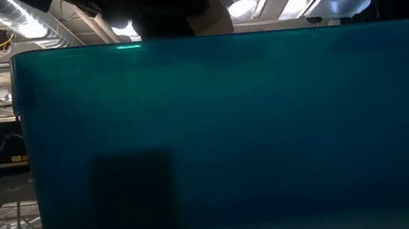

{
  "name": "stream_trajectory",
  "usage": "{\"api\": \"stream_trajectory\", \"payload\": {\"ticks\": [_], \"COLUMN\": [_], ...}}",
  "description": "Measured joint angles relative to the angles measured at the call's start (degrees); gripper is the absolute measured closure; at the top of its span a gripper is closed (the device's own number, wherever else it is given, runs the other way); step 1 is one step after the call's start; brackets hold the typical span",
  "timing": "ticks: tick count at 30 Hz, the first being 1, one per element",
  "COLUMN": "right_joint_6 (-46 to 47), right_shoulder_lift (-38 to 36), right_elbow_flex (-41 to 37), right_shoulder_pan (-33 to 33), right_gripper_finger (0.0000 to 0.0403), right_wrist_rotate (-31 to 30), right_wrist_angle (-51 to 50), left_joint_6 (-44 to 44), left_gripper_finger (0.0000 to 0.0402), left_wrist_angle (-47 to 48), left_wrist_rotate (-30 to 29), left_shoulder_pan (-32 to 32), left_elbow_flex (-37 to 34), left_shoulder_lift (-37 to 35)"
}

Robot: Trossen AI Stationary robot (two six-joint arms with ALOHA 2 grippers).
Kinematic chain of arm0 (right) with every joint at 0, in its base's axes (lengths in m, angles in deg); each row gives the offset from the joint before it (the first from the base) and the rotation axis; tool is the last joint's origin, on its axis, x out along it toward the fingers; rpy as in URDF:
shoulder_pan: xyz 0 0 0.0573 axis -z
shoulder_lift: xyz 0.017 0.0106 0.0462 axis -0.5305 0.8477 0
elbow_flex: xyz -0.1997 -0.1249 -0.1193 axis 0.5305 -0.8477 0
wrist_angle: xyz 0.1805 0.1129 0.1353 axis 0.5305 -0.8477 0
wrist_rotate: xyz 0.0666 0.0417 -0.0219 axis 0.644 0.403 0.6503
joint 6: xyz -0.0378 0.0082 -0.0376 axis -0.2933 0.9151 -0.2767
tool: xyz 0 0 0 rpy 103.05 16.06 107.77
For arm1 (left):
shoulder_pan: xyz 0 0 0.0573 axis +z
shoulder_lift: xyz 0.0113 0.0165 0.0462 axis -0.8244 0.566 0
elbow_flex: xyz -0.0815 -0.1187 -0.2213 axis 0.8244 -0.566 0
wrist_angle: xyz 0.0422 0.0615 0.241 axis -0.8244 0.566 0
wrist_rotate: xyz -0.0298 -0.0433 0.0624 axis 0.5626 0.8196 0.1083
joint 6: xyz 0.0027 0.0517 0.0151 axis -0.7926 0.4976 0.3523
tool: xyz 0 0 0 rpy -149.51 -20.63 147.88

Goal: Sort blocks by size
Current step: Put the brown cube block into the blue bin, then put the light blue cube block into the blue bin

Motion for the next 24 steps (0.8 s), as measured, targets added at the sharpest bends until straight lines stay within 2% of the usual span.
{"api": "stream_trajectory", "payload": {"ticks": [7,17,21,24], "right_joint_6": [0.0,0.0,0.0,0.0], "right_shoulder_lift": [0.0,0.0,0.0,0.0], "right_elbow_flex": [0.0,0.0,0.0,0.0], "right_shoulder_pan": [0.0,0.0,0.0,0.0], "right_gripper_finger": [0.0375,0.0375,0.0372,0.0352], "right_wrist_rotate": [2.5,2.9,2.9,2.9], "right_wrist_angle": [0.0,0.0,0.0,0.0], "left_joint_6": [1.3,2.8,3.5,3.6], "left_gripper_finger": [0.0272,0.0172,0.0160,0.0161], "left_wrist_angle": [0.2,0.2,2.1,6.5], "left_wrist_rotate": [1.1,1.1,0.9,0.6], "left_shoulder_pan": [-0.3,-0.9,-0.7,-0.3], "left_elbow_flex": [0.0,0.0,0.0,0.0], "left_shoulder_lift": [0.0,0.0,-0.9,-3.2]}}
